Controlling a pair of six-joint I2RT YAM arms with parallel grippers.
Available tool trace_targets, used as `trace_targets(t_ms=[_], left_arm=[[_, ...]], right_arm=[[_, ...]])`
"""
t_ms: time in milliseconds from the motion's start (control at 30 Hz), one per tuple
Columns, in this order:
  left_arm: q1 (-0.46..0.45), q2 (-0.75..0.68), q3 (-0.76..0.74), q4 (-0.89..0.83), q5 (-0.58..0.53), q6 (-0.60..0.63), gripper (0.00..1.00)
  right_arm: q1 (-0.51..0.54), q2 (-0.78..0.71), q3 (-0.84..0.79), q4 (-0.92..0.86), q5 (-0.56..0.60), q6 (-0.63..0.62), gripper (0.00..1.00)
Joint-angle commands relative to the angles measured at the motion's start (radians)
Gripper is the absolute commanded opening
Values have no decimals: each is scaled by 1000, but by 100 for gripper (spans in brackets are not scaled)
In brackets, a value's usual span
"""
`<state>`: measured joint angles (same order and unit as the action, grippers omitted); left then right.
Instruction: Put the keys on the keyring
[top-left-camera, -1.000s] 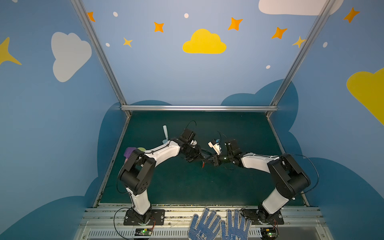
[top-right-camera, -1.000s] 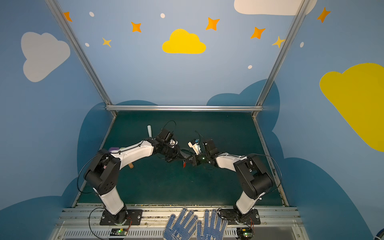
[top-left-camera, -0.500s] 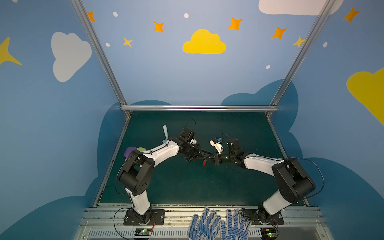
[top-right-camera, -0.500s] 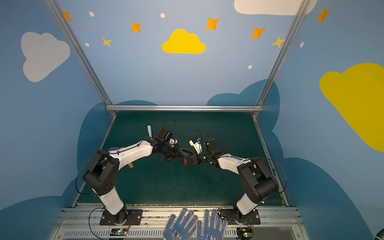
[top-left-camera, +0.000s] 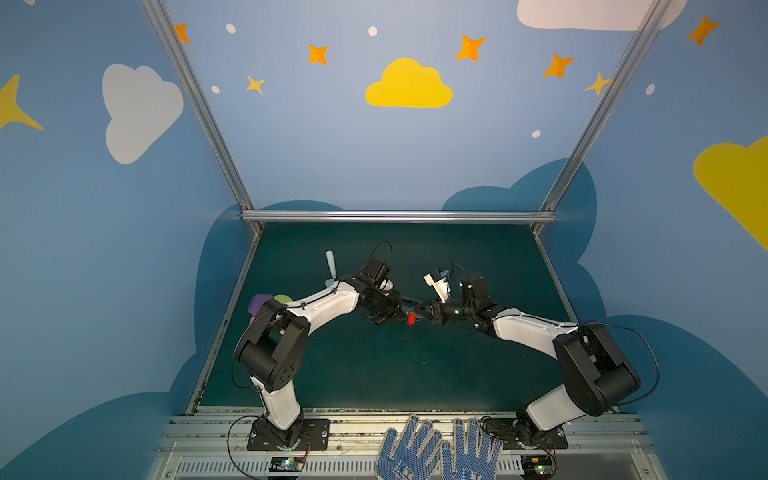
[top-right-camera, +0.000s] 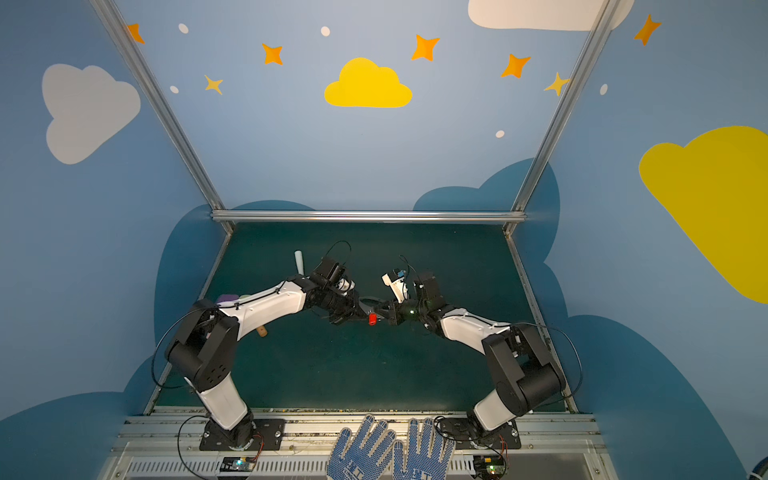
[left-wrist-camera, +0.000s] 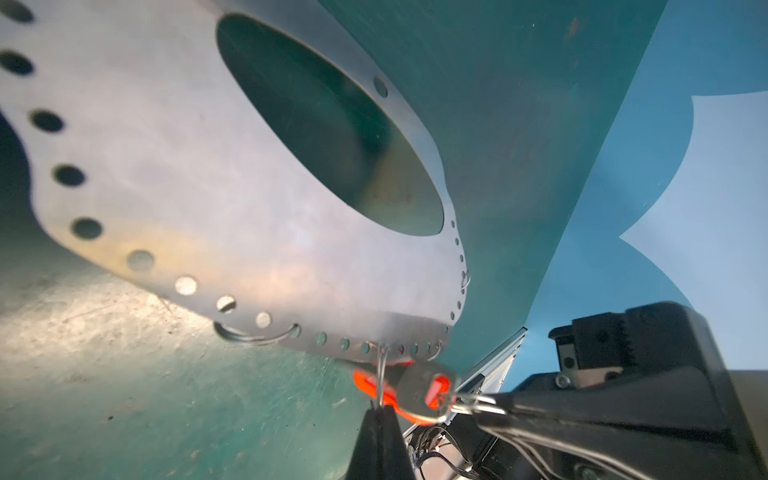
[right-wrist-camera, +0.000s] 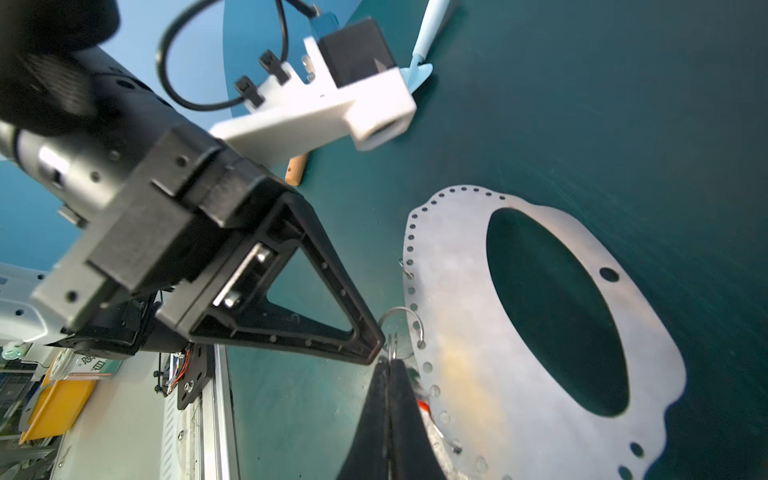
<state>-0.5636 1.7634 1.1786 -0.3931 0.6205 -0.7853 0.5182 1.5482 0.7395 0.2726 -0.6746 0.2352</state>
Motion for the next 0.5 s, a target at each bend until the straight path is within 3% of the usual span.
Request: trace_targets(t_ms=[0, 467], left_arm=[[-1, -28, -9, -9, -5, 12, 4], [19, -16, 30, -62, 47, 72, 4]], right_arm=[[-4, -17, -12, 0, -8, -7, 0], [16, 58, -5, -77, -106, -76, 0]])
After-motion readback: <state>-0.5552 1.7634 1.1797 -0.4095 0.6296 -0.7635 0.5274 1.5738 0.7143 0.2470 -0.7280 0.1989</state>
